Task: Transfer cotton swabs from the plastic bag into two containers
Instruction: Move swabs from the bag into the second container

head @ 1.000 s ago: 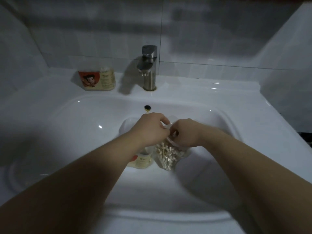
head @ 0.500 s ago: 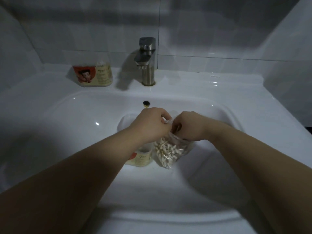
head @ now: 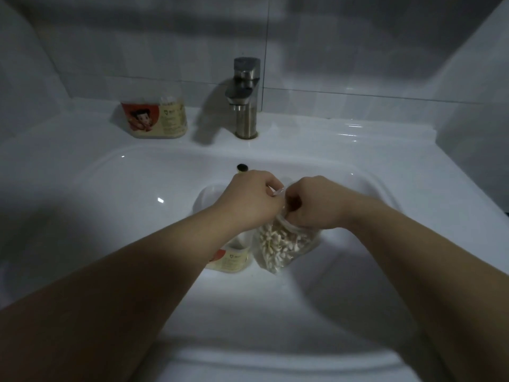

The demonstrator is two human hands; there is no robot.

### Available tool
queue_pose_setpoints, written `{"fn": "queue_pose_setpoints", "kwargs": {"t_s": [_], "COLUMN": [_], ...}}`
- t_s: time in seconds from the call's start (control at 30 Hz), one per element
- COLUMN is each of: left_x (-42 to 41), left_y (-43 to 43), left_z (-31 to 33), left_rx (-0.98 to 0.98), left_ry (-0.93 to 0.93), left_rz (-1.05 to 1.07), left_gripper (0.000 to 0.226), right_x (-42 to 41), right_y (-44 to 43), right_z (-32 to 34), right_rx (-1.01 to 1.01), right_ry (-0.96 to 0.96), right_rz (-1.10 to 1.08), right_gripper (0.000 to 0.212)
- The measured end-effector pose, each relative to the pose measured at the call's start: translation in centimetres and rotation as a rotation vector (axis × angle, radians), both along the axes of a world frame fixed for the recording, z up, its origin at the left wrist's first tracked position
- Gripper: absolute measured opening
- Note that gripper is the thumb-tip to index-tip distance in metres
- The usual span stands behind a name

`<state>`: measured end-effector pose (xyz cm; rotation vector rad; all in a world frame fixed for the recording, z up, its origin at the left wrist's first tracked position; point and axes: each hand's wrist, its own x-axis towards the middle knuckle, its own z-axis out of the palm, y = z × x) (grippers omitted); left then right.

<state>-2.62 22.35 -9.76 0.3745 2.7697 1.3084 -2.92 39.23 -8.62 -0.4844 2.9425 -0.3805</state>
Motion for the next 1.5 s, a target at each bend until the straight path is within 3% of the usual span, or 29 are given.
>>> {"fn": "queue_pose_setpoints", "kwargs": {"t_s": [0.33,0.53,0.83,1.17,1.23,1.3,1.4,1.5], "left_x": [-0.2,0.0,-0.7,-1.4,-1.6,-1.3,-0.6,0.2], "left_y": [0.0,0.2,-0.3,-1.0,-1.0,-0.6,0.2,0.7], "left_z": [0.2,0.2,0.5,0.4,0.5,1.0,2.2,2.5], "left_rx": [0.063,0.099,-0.073,-0.161,-0.091,0.112,0.333,0.284], "left_ry": [0.004,-0.142,0.048,0.014,-0.005,-0.016,0.149,0.214], "left_rz": [0.072,-0.01,0.086,0.0,-0.007,-0.006,0.03,-0.063], "left_gripper": [0.028,0.023,0.024,0.029,0.05,0.058,0.033,0.021], "right_x": [0.2,0.6,0.9,1.1,1.0,0.9,0.9,0.9], "right_y": [-0.2,0.0,-0.2,1.1,1.5,1.7,1.6,1.4], "right_z": [0.8,1.1,1.7,3.3,3.4,3.4,3.5,3.4], "right_rx": [0.071,0.073,0.103,-0.295,-0.349,-0.374,-0.401,-0.389], "right_ry": [-0.042,-0.053,0.063,0.246,0.225,0.217,0.211,0.243], "right_rz": [-0.064,-0.015,0.004,-0.09,-0.113,-0.128,-0.133,-0.128], "right_gripper": [0.017,0.014,0.018,0.004,0.005,0.008,0.009,0.011]}}
